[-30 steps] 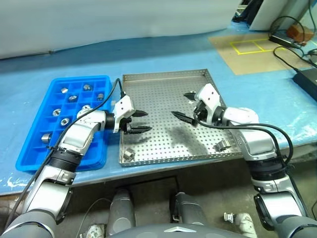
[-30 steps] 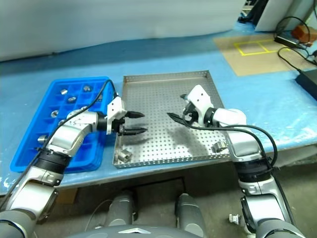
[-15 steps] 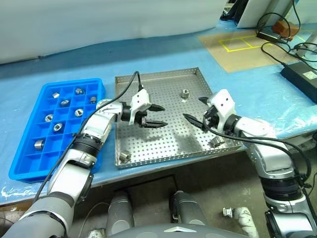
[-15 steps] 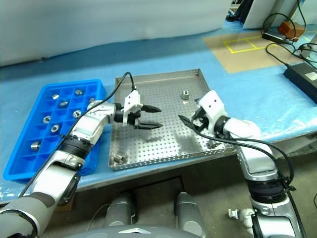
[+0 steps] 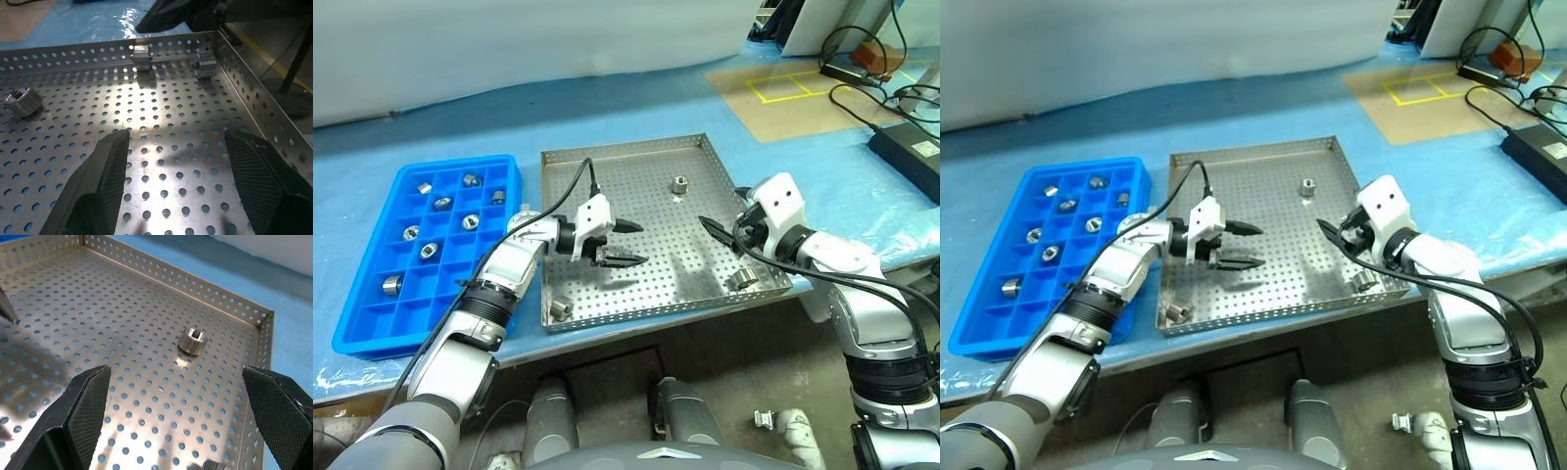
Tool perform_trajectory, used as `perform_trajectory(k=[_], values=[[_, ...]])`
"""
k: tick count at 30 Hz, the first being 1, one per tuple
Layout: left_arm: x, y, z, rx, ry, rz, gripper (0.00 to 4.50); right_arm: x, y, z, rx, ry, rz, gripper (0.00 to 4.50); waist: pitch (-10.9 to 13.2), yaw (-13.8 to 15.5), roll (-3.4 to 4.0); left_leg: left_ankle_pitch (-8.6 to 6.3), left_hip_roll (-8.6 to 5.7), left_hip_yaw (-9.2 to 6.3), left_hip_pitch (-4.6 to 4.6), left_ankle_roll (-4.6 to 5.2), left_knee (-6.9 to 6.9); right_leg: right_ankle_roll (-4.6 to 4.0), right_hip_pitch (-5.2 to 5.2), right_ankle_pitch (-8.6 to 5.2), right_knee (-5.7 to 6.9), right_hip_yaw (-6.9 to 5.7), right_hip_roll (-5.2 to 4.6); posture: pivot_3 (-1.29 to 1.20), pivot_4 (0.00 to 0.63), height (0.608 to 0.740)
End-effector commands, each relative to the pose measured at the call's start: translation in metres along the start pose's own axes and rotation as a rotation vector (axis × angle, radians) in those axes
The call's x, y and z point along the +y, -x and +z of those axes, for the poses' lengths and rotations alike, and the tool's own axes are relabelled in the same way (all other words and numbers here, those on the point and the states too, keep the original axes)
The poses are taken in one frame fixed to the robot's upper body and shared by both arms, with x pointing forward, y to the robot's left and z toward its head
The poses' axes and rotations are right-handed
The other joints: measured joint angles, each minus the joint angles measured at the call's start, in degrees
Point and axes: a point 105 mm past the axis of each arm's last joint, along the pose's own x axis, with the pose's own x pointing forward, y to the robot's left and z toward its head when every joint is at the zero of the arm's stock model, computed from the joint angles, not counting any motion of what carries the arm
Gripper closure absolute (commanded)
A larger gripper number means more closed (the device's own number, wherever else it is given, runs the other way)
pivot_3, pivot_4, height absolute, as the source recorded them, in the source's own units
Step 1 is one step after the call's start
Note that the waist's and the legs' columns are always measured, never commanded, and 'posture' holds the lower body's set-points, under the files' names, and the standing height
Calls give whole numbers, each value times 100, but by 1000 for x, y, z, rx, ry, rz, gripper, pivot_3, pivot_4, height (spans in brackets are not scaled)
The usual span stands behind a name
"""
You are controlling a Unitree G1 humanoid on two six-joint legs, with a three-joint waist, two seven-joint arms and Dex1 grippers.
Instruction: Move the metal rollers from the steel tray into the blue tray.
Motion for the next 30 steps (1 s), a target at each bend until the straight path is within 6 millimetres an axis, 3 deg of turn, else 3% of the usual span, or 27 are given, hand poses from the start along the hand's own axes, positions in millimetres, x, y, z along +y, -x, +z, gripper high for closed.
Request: perform_trajectory(k=[1,4,8,11,15,19,24,30], values=[[0,-2,14,-40,-31,-1,1252,-5,3,11,-40,26,-31,0,0,-6,0,0,0,0,0,0,0,0,-1,0,0,1,0,-446,150,740],[-4,-3,14,-37,-36,-18,1252,-8,4,11,-40,26,-53,0,0,-12,0,-1,0,3,0,2,-1,0,-2,0,-1,3,1,-457,150,740],[17,5,26,-69,-53,94,1252,-15,13,9,-29,20,-101,0,0,-10,0,-3,0,5,-1,4,0,0,-2,0,-2,3,0,-466,150,740],[19,13,32,-110,-25,149,1252,2,18,7,-17,-6,-42,0,0,-13,0,-4,0,6,-1,6,-1,1,-2,0,-6,4,0,-461,150,740],[0,18,32,-142,38,131,1252,20,21,10,-14,-23,38,0,-1,-30,3,-9,2,10,0,13,-9,1,-2,-1,-21,10,3,-444,150,740],[-16,6,26,-104,21,52,1252,15,19,11,-12,-30,19,0,-1,-7,4,-9,2,12,-1,13,-10,2,-1,0,-26,8,2,-437,150,740],[-4,-10,27,-87,-26,29,1252,0,18,13,-25,-16,-67,0,0,-11,5,-9,-8,16,-1,13,-1,19,8,10,-28,11,-12,-480,150,740],[-21,-55,27,-122,-55,-115,1252,-21,27,14,-34,-8,-202,0,-9,-42,20,-14,-13,32,-7,22,-7,41,17,24,-80,28,-11,-554,150,740]])
